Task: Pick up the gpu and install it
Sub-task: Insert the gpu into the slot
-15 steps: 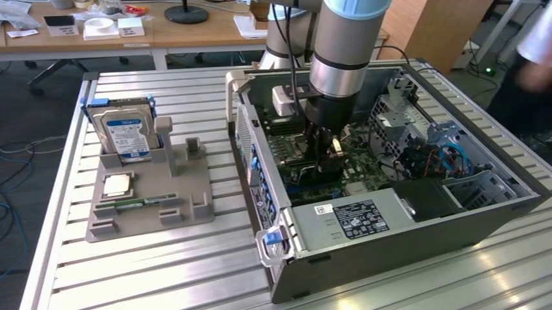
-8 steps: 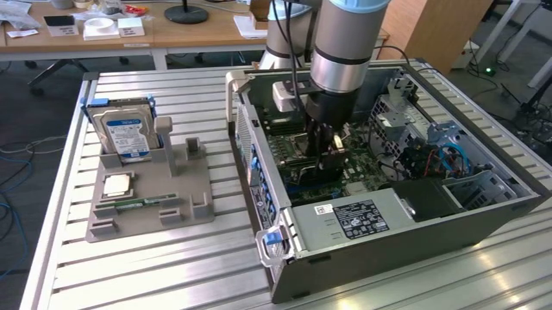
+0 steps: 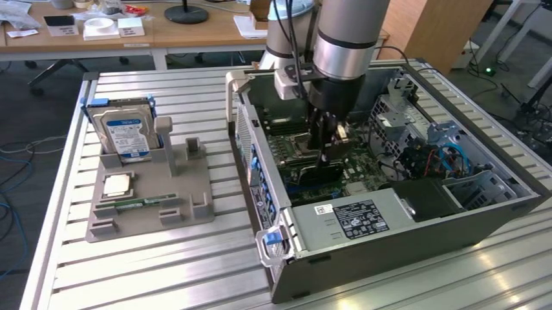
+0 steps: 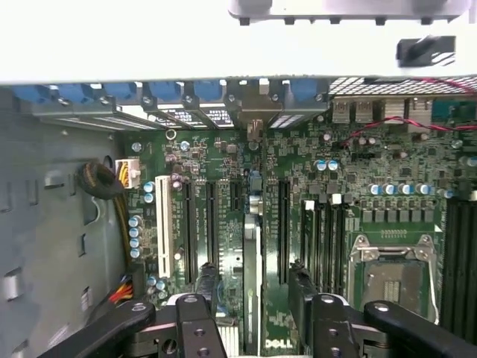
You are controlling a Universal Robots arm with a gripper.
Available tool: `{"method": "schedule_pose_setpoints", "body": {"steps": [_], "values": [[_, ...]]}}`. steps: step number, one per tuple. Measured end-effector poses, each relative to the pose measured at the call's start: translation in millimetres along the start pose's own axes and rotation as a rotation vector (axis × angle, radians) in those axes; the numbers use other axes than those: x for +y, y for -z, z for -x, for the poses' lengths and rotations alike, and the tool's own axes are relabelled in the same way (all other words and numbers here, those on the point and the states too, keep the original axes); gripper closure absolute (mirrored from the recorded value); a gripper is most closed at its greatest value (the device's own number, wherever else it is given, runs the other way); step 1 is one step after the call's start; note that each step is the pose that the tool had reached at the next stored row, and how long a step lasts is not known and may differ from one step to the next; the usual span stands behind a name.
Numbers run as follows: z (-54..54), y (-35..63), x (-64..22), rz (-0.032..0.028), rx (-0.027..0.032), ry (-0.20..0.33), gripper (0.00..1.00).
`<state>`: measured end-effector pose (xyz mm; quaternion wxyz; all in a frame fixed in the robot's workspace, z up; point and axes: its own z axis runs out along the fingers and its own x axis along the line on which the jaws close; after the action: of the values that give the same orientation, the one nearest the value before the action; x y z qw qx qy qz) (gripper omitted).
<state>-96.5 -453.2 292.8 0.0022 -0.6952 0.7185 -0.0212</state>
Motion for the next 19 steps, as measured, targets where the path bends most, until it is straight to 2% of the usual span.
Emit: {"method": "schedule_pose_setpoints", "body": {"steps": [9, 19], "values": [[-0.8, 28.3, -1.0, 0.0000, 0.0000, 0.000, 0.49], [-1.4, 55.0, -1.9, 0.0000, 0.0001, 0.000, 0.49]]}}
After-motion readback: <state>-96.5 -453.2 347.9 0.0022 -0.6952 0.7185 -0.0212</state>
